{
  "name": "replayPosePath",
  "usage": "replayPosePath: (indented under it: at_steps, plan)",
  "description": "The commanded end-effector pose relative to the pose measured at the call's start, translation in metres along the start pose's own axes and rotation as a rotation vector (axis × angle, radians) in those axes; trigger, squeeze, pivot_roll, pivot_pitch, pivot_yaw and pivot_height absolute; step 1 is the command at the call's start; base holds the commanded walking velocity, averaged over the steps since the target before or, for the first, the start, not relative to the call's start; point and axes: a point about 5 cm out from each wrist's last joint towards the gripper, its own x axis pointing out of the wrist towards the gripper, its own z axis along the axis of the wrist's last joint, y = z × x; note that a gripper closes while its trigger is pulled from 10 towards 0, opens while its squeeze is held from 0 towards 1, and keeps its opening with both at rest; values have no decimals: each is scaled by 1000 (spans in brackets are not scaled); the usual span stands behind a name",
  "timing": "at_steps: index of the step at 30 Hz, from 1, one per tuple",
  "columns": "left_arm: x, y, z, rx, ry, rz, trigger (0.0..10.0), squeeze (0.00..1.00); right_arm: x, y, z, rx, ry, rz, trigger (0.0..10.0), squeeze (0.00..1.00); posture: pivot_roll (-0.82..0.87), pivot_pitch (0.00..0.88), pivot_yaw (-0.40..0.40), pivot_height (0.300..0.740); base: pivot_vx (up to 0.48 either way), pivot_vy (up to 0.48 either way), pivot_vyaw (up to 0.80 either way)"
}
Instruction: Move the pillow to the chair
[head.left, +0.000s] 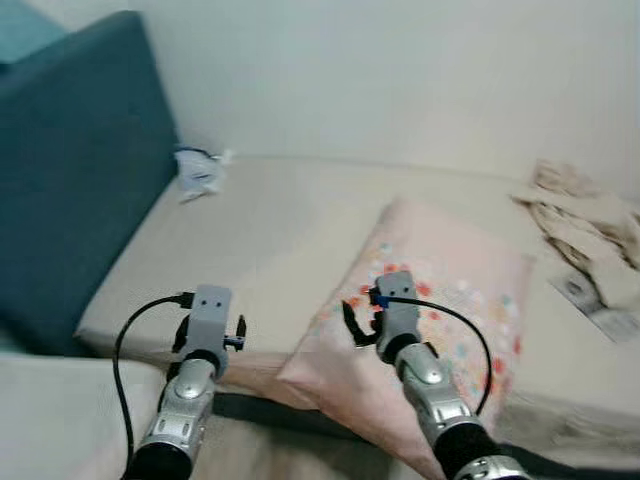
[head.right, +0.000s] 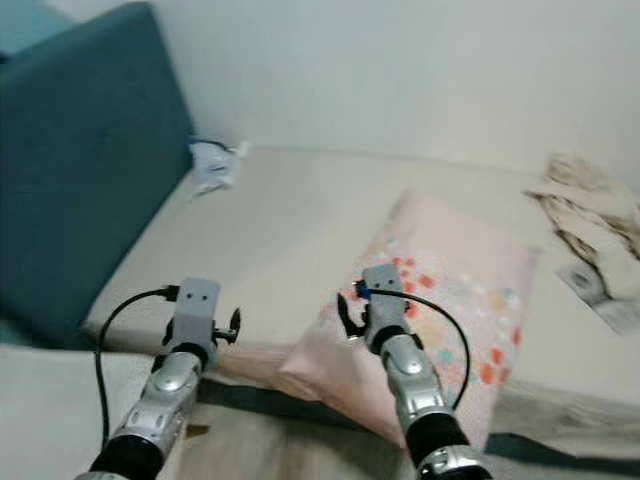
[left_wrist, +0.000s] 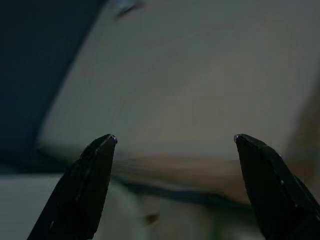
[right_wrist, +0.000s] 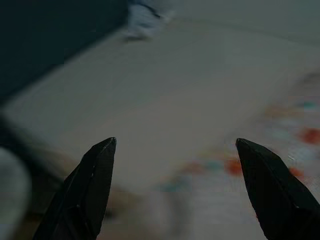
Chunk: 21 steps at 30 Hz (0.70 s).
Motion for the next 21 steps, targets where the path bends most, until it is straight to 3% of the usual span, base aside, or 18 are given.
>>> replayPosePath:
  at_steps: [1,5,12,21]
  plan:
    - [-1,-3,-5,0,22,-13,10000,0,-4,-9,-4,27,-1,-35,10000,0,-50,52,-31,740,0,0,0]
    - [-1,-3,-4,2,21,-17,10000,0,-4,-9,-5,45,3,-32,10000,0,-50,48,-29,740,0,0,0]
    - [-1,-4,-4,12,23,-30,10000,0,-6,-13,-8,94,12,-63,10000,0,-46,41,-21,740,0,0,-713]
    - [-1,-5,-4,3,19,-50,10000,0,-9,-14,-13,97,18,-87,10000,0,-47,43,9,740,0,0,0]
